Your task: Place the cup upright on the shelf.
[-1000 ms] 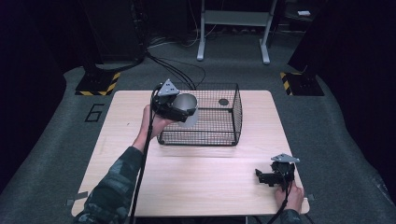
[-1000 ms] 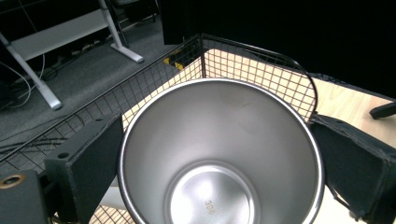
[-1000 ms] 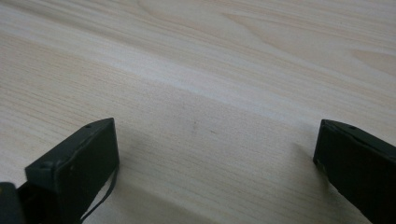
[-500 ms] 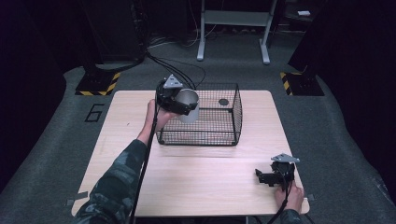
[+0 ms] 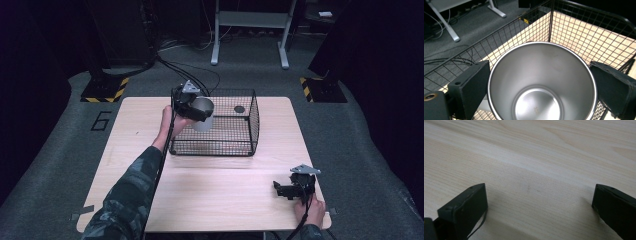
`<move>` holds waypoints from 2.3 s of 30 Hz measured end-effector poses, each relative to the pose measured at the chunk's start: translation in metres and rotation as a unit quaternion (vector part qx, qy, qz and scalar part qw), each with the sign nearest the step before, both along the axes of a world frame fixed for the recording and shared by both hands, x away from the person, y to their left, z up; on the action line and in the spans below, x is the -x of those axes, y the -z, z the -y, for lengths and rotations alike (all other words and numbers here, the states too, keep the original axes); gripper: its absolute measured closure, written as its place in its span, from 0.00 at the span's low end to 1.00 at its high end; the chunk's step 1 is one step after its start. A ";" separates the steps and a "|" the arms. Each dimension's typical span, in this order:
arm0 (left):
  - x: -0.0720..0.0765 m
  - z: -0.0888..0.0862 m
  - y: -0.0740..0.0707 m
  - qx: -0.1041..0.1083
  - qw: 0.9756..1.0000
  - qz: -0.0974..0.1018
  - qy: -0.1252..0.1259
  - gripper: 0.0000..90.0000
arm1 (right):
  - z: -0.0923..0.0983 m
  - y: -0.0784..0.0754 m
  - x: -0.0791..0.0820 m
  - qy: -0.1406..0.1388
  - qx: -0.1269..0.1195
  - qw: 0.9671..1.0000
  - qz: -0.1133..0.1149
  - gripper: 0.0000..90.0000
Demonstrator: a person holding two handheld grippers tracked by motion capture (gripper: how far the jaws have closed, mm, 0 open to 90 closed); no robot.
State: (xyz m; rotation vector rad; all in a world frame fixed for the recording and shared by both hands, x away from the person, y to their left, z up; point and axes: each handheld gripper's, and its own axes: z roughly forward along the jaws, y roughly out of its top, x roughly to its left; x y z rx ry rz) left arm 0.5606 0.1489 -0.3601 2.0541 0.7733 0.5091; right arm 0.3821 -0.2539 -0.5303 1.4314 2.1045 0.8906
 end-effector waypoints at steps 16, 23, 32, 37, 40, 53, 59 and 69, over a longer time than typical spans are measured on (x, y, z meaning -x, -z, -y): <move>-0.013 0.010 0.021 -0.020 0.999 -0.028 -0.007 0.07 | 0.000 0.000 0.000 -0.001 0.000 1.000 0.000 0.00; -0.016 0.014 0.029 -0.027 0.999 -0.041 -0.005 0.07 | 0.000 0.000 0.000 0.000 0.000 1.000 0.000 0.00; -0.019 0.020 0.039 -0.043 0.998 -0.055 0.003 0.07 | 0.000 0.000 0.000 0.000 0.000 1.000 0.000 0.00; -0.020 0.023 0.043 -0.047 0.997 -0.063 0.004 0.07 | 0.000 0.000 0.000 0.000 0.000 1.000 0.000 0.00; -0.021 0.024 0.045 -0.051 0.996 -0.067 0.005 0.07 | 0.000 0.000 0.000 0.000 0.000 1.000 0.000 0.00; -0.023 0.031 0.052 -0.068 0.995 -0.076 0.013 0.07 | 0.000 0.000 0.000 0.000 0.000 1.000 0.000 0.00; -0.023 0.035 0.054 -0.070 0.994 -0.078 0.014 0.07 | -0.001 0.000 0.000 0.003 -0.003 1.000 0.001 0.00; -0.025 0.038 0.058 -0.077 0.993 -0.084 0.014 0.07 | -0.001 0.000 0.000 0.003 -0.003 1.000 0.001 0.00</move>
